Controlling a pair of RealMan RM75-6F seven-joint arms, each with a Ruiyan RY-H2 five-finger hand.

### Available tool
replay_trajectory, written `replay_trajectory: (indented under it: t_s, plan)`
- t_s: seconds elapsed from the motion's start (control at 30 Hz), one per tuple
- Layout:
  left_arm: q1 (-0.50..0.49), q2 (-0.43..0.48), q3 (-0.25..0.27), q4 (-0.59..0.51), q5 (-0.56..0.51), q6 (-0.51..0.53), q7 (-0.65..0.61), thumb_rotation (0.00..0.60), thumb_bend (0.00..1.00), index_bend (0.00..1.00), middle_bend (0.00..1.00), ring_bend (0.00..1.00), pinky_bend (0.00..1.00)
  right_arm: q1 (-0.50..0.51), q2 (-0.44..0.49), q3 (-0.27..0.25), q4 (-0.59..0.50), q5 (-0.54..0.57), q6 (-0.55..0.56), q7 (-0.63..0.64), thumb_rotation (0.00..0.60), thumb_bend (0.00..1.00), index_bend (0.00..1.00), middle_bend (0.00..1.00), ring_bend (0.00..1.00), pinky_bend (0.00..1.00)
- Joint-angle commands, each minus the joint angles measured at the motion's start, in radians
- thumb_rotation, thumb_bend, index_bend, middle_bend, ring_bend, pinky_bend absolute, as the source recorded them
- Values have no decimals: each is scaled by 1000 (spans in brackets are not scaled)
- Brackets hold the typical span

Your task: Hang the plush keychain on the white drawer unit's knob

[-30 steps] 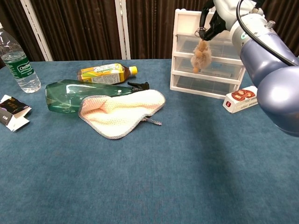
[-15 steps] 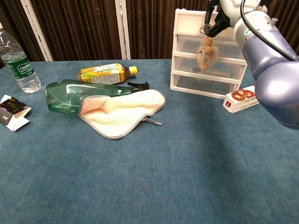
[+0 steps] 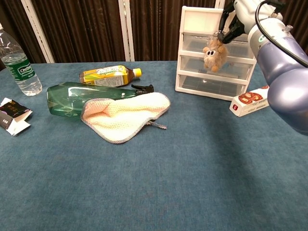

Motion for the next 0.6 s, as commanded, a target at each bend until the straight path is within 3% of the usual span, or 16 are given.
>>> replay_trajectory:
  t_s: [0.03,0.23,0.47,0.6]
  plan:
    - [0,-1,0,0,0,0,2,600,100,0,0,0,0,-4,-4,-7,1,-1,3,6,600,377,596,1000,1000,921]
    - [-1,-1,-1,-1,2,1,2,600,99,0,0,0,0,-16,-10,-19,-13,-2,11,11,600,348,557,1000,1000,920]
    - [-1,-1,-1,1,3,3,-1,600,100,0,0,0,0,-41,-5,-44,-46,-13,25,15,600,216,200,1000,1000,888]
    - [-1,0,0,1,10,6,-5,600,98,0,0,0,0,-57,4,-56,-73,-22,42,7,600,186,103,1000,1000,878]
